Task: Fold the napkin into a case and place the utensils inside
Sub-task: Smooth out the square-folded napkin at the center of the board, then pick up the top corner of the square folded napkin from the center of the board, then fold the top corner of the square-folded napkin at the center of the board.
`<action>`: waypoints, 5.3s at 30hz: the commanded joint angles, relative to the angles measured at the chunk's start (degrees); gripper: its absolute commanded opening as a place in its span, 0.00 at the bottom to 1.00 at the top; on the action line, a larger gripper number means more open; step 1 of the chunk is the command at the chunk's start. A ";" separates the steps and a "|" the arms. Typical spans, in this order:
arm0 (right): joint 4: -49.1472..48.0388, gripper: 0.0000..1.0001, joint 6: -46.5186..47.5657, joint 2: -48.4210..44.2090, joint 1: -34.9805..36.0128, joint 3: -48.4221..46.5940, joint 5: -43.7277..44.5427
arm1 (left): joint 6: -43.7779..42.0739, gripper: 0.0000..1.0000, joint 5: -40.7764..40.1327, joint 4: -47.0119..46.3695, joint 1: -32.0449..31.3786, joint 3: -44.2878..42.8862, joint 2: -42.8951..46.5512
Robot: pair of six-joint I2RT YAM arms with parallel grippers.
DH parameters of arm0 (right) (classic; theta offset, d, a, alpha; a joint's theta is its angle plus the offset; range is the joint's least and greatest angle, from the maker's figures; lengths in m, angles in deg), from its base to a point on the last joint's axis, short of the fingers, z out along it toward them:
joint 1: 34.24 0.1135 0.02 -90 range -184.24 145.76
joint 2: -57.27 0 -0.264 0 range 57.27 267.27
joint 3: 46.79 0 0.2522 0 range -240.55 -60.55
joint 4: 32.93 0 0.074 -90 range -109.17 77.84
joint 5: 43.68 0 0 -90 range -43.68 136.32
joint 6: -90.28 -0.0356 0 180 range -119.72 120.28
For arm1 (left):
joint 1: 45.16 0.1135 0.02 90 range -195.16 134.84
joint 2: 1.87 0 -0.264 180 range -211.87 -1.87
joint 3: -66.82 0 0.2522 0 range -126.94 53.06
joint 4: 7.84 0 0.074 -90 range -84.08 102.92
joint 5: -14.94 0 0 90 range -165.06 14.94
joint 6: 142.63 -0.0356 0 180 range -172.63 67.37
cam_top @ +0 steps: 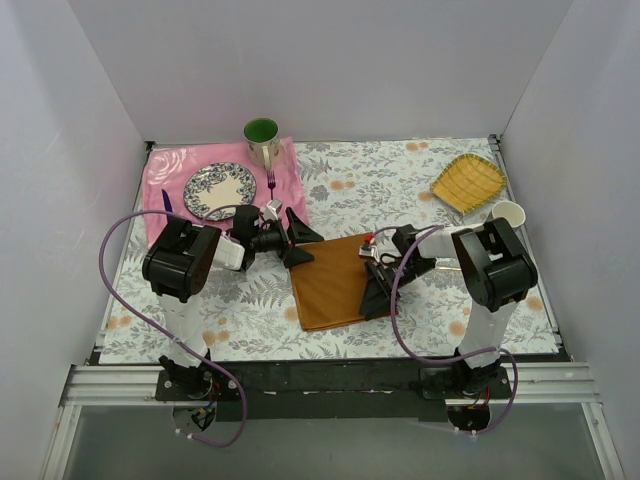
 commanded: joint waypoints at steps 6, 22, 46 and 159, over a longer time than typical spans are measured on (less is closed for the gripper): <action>3.76 0.99 7.19 5.93 -4.20 1.63 2.95 | -3.06 0.97 -2.41 3.52 0.91 0.81 -0.76; 3.02 0.57 1.84 -4.70 -2.88 -17.79 16.45 | -69.32 0.91 3.93 56.16 0.30 -7.28 35.07; -0.28 0.25 -3.80 7.50 -0.68 -30.01 33.97 | -129.97 0.29 -17.26 57.75 -30.55 17.15 48.11; -6.96 0.13 -7.93 -2.69 -15.10 -10.94 3.92 | -111.60 0.00 -14.62 33.58 -19.22 -28.55 -3.31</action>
